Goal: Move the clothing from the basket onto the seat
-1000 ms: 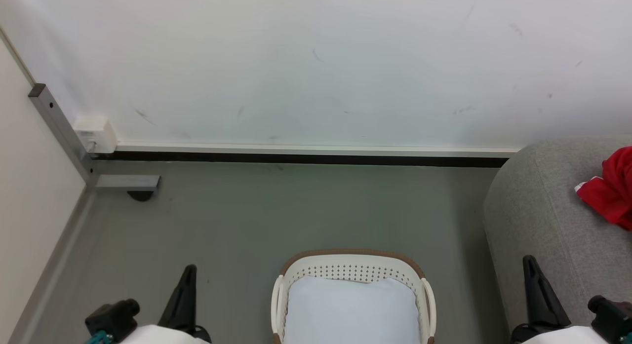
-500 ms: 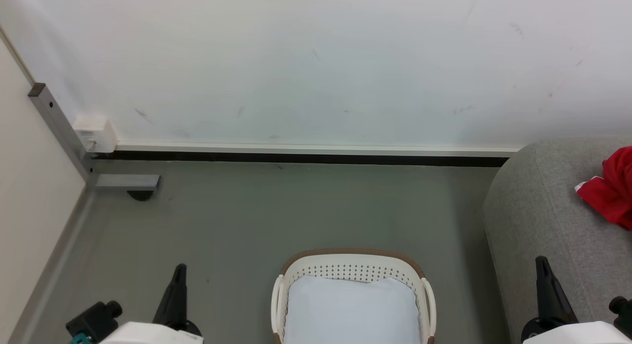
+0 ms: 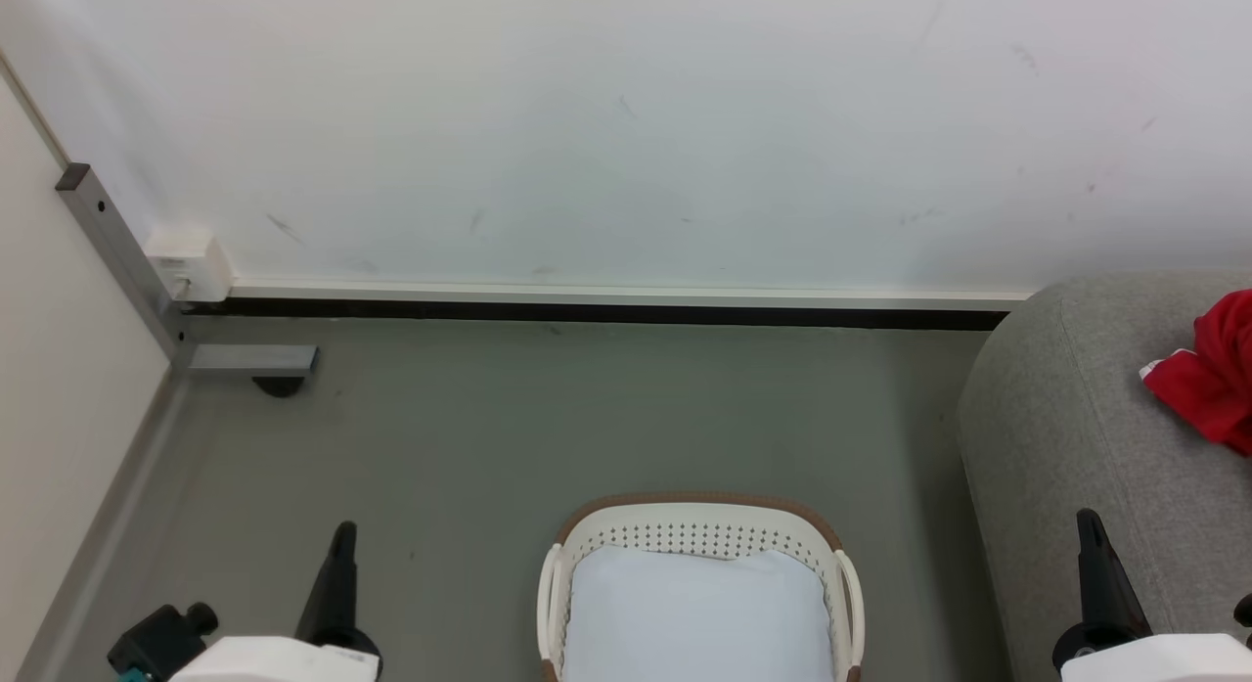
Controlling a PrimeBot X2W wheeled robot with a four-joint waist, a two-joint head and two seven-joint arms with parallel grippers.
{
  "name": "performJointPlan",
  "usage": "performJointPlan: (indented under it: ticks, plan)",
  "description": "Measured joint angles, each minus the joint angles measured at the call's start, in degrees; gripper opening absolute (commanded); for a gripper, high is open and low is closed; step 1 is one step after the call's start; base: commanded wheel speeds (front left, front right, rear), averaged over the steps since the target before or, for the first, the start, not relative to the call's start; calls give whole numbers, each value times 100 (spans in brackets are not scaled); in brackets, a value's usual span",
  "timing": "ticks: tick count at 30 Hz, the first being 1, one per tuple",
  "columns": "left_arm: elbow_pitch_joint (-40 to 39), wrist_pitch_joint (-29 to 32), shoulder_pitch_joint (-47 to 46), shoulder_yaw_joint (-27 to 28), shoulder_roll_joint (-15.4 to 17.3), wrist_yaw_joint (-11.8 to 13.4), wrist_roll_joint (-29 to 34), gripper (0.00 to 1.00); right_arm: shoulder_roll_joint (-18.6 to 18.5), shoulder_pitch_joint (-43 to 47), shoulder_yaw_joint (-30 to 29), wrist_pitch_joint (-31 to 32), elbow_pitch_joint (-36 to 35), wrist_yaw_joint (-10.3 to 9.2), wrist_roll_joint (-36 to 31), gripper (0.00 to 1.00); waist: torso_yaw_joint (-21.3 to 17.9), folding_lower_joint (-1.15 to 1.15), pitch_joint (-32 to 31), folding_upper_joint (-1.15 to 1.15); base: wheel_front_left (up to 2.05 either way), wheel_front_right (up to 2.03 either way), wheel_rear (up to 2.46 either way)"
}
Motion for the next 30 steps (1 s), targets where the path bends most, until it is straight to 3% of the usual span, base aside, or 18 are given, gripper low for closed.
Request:
performJointPlan:
  ticks: [30]
  plan:
    - [-134, 506, -9, 299, -45, 0, -1802, 0, 20, -40, -268, 515, -53, -1, 1834, 0, 11, 0, 17, 0, 0, 0, 0]
